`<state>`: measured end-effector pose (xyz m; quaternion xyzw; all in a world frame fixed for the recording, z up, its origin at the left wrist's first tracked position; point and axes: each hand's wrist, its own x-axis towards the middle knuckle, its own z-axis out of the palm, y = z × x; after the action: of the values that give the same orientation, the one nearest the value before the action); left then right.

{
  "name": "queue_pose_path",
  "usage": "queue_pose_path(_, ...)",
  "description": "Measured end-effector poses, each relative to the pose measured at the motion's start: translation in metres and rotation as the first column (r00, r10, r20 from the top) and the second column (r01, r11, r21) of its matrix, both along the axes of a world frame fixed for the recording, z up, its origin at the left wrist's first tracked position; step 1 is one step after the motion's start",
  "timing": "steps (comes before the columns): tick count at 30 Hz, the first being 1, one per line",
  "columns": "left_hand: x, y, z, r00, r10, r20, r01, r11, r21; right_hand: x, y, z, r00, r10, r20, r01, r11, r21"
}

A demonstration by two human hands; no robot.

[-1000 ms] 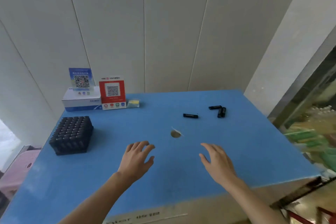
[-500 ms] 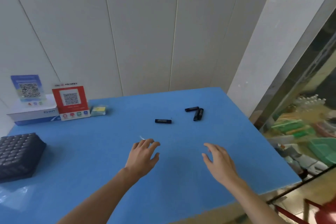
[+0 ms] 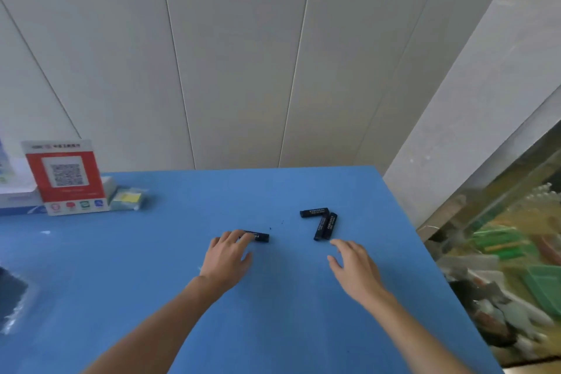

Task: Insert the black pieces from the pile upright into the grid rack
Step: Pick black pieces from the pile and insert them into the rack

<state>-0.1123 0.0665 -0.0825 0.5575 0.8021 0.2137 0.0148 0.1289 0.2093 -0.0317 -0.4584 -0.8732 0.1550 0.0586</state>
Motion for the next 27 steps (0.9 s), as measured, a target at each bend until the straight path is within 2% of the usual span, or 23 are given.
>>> queue_pose_path(5,-0.006,0.021,-0.002,0.995,0.072,0.073,-0.067,0.996,-0.059,-0.016,0.037,-0.008,0.993,0.097,0.072,-0.098,0.995,0.017)
queue_pose_path(9,-0.010,0.036,-0.005,0.993,0.096,0.071,-0.091,0.994,-0.064,-0.029,0.059,-0.016,0.969,0.219,0.114,-0.227,0.972,0.059)
queue_pose_path(13,-0.007,0.041,-0.010,0.997,0.053,0.048,-0.050,0.996,-0.068,-0.042,0.081,-0.022,0.916,0.352,0.193,-0.372,0.925,0.075)
queue_pose_path(18,0.001,0.044,-0.002,0.988,0.088,0.126,-0.068,0.985,-0.158,-0.053,0.098,-0.031,0.831,0.455,0.319,-0.500,0.863,0.071)
queue_pose_path(23,0.016,0.038,0.007,0.943,0.209,0.261,-0.140,0.956,-0.259,-0.049,0.093,-0.029,0.803,0.518,0.293,-0.565,0.819,0.100)
queue_pose_path(27,0.035,0.029,0.016,0.908,0.252,0.335,-0.158,0.946,-0.284,-0.036,0.084,-0.023,0.832,0.533,0.157,-0.548,0.833,0.074)
